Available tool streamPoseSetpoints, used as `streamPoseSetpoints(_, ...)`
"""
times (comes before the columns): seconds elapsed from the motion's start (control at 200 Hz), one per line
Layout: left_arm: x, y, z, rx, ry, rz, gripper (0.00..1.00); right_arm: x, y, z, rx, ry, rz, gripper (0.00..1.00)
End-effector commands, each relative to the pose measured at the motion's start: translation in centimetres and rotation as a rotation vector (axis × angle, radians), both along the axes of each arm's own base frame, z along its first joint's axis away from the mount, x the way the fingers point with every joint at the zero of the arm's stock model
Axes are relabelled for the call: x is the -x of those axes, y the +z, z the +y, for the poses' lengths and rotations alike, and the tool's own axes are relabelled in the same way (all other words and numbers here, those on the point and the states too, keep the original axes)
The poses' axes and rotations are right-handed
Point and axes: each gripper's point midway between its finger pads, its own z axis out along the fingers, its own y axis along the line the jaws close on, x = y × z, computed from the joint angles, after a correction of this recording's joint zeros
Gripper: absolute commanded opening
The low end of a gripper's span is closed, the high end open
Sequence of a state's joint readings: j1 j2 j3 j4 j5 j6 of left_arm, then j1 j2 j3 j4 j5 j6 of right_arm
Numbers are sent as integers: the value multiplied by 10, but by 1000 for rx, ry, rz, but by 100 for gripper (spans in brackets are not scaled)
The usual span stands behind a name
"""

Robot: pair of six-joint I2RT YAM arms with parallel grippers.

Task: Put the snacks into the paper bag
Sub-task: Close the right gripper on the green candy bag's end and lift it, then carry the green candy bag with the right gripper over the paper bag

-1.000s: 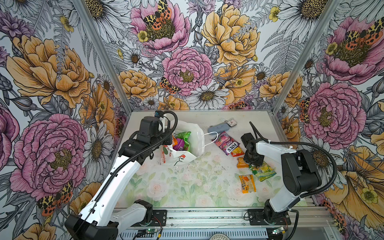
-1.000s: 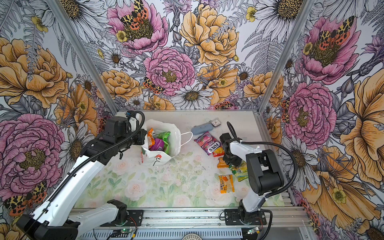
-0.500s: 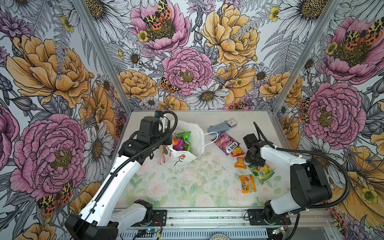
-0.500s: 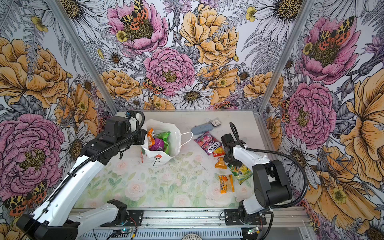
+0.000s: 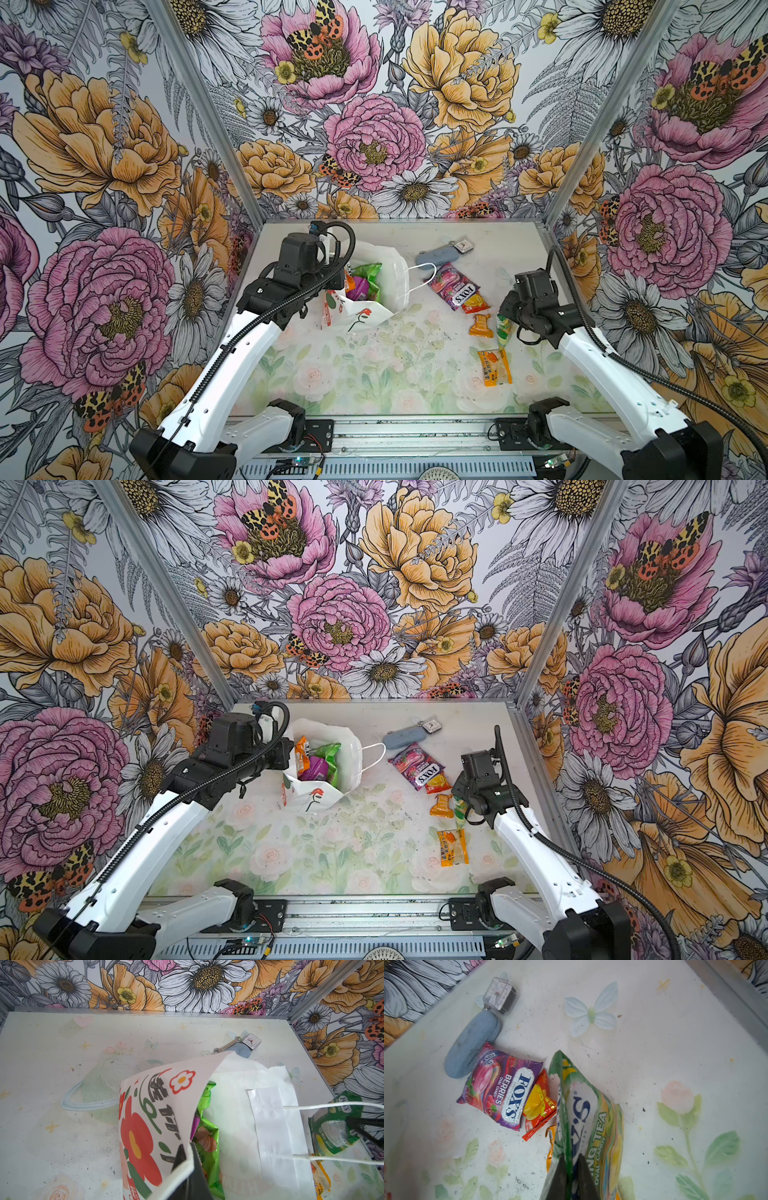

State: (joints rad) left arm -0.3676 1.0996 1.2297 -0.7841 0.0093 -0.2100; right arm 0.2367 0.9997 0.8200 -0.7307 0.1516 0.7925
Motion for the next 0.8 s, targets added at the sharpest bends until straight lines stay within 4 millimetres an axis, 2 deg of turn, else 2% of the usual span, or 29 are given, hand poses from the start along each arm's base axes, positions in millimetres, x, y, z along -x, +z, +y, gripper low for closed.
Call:
streamPoseSetpoints(0.0, -4, 14, -2, 38, -10, -59, 0, -5, 18, 16, -85, 43, -84, 0)
streamPoseSetpoints(0.796, 1, 23, -15, 73, -80, -93, 0, 12, 125, 43, -261, 182, -434, 0)
